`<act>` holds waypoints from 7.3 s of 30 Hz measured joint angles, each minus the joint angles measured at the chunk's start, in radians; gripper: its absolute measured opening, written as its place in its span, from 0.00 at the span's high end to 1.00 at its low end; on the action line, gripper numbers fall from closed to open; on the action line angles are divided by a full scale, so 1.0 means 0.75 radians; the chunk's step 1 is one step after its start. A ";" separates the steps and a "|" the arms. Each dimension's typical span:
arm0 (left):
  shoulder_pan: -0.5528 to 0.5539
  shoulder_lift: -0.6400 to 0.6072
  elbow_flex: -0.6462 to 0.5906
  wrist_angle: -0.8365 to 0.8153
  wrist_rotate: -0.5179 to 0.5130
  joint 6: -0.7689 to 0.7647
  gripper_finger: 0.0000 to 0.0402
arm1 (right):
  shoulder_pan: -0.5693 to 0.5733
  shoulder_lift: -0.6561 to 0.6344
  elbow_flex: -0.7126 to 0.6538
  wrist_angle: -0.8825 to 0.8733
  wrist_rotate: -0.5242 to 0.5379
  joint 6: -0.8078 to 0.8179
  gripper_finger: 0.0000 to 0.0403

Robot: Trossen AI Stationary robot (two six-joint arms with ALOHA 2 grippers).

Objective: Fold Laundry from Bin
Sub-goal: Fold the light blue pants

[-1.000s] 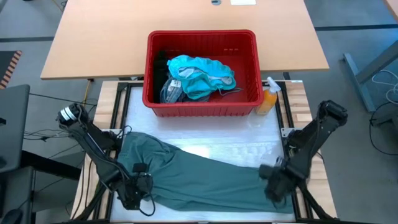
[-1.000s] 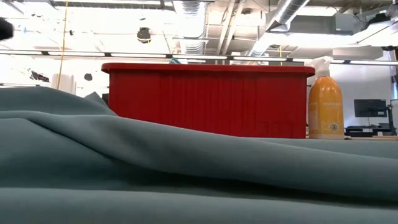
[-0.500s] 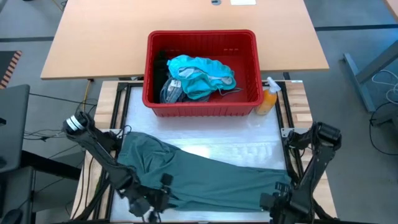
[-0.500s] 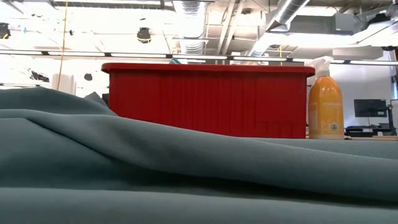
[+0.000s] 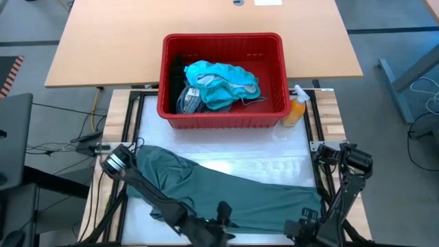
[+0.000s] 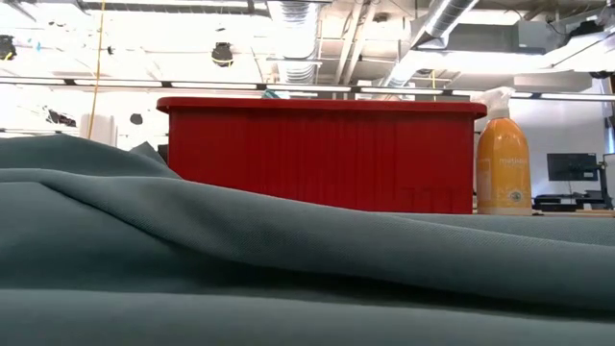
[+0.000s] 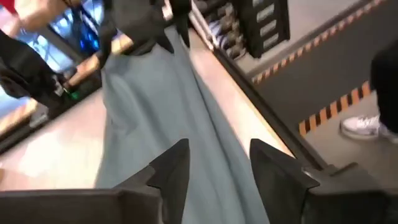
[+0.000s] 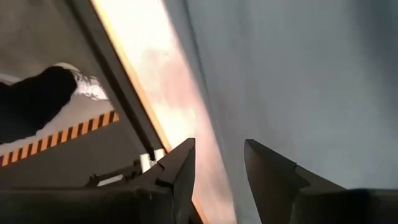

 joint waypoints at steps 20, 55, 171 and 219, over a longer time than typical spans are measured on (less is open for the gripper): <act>0.043 0.247 0.262 -0.271 0.044 -0.177 0.47 | 0.086 0.167 0.007 0.010 0.242 -0.037 0.59; 0.089 -0.302 -0.499 -0.353 -0.186 -0.716 0.47 | 0.089 0.082 -0.013 -0.237 0.231 -0.196 0.96; 0.219 -0.973 -0.841 -0.675 0.050 -0.595 0.47 | -0.385 -0.270 0.586 -0.704 1.208 -1.181 0.96; 0.358 -0.810 -0.910 -0.142 0.162 -0.561 0.99 | -0.388 -0.270 0.587 -0.587 1.363 -1.277 0.95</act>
